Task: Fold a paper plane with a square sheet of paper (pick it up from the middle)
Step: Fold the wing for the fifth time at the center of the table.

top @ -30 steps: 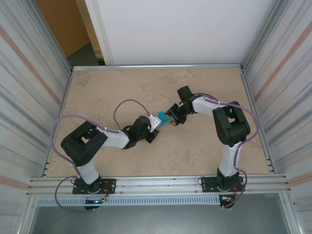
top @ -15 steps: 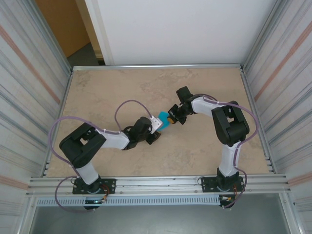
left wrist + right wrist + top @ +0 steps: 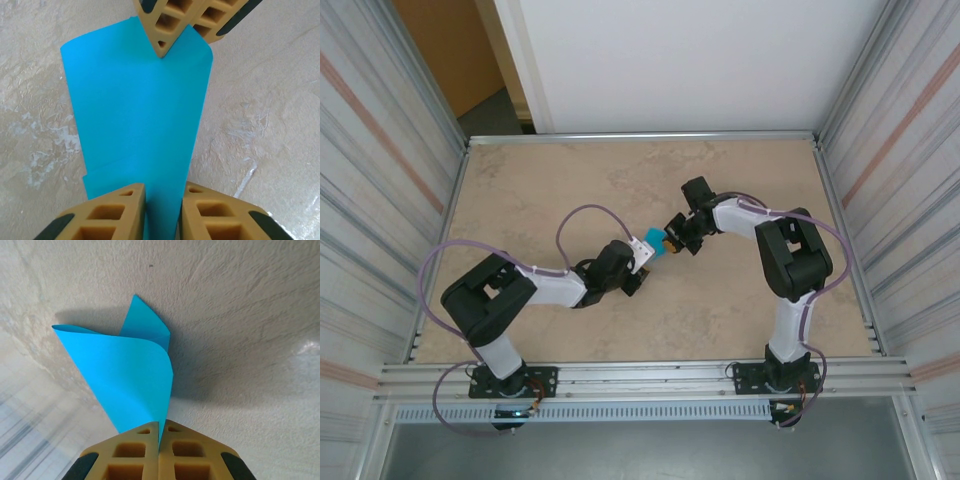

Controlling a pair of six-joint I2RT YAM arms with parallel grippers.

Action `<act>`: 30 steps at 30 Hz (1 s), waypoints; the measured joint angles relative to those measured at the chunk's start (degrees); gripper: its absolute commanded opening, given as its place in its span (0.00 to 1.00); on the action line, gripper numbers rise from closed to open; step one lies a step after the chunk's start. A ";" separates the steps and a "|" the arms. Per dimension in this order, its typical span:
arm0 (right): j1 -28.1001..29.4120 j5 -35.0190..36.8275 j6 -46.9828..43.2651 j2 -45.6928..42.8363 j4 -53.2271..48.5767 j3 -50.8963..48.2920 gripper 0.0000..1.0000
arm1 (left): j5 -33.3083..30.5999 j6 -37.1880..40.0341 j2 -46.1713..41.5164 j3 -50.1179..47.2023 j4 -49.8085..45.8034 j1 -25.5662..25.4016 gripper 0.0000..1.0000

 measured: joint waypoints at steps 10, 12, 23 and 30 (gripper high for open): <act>-0.46 3.54 -1.99 -4.35 -0.52 0.00 0.55 | 4.63 -4.07 0.13 -2.62 3.48 3.67 0.14; -0.92 4.63 -2.93 -5.38 -0.55 0.00 0.56 | 6.38 -5.07 0.13 -3.08 4.09 4.72 0.13; -2.10 7.15 -6.38 -8.96 0.57 -4.44 0.56 | 19.61 -13.55 1.42 -5.09 11.21 11.45 0.10; -2.05 5.44 -11.37 -10.54 5.88 -9.35 0.59 | 27.02 -17.14 3.26 -4.57 12.35 13.53 0.08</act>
